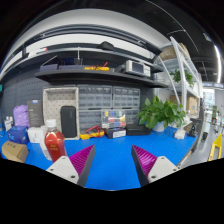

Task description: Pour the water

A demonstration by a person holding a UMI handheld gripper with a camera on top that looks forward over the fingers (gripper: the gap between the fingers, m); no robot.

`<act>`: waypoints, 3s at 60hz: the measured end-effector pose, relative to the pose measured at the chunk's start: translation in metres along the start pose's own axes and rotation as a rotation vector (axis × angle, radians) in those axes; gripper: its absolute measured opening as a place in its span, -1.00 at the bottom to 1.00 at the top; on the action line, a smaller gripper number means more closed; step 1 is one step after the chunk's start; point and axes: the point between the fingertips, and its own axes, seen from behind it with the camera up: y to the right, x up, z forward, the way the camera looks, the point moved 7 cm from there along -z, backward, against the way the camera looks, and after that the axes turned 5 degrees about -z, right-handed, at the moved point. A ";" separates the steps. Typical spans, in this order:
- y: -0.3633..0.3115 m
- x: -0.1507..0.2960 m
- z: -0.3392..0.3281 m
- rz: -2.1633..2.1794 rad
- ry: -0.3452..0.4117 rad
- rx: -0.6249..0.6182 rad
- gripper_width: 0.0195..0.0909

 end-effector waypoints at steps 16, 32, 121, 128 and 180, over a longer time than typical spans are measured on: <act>-0.065 -0.025 -0.041 0.009 0.041 0.214 0.53; -0.140 -0.040 -0.017 -0.031 0.051 0.319 0.59; -0.149 0.021 0.171 -1.379 0.212 0.178 -0.69; -0.159 0.031 0.179 -1.614 0.234 0.146 -0.69; -0.175 0.060 0.189 -1.497 0.258 0.162 -0.69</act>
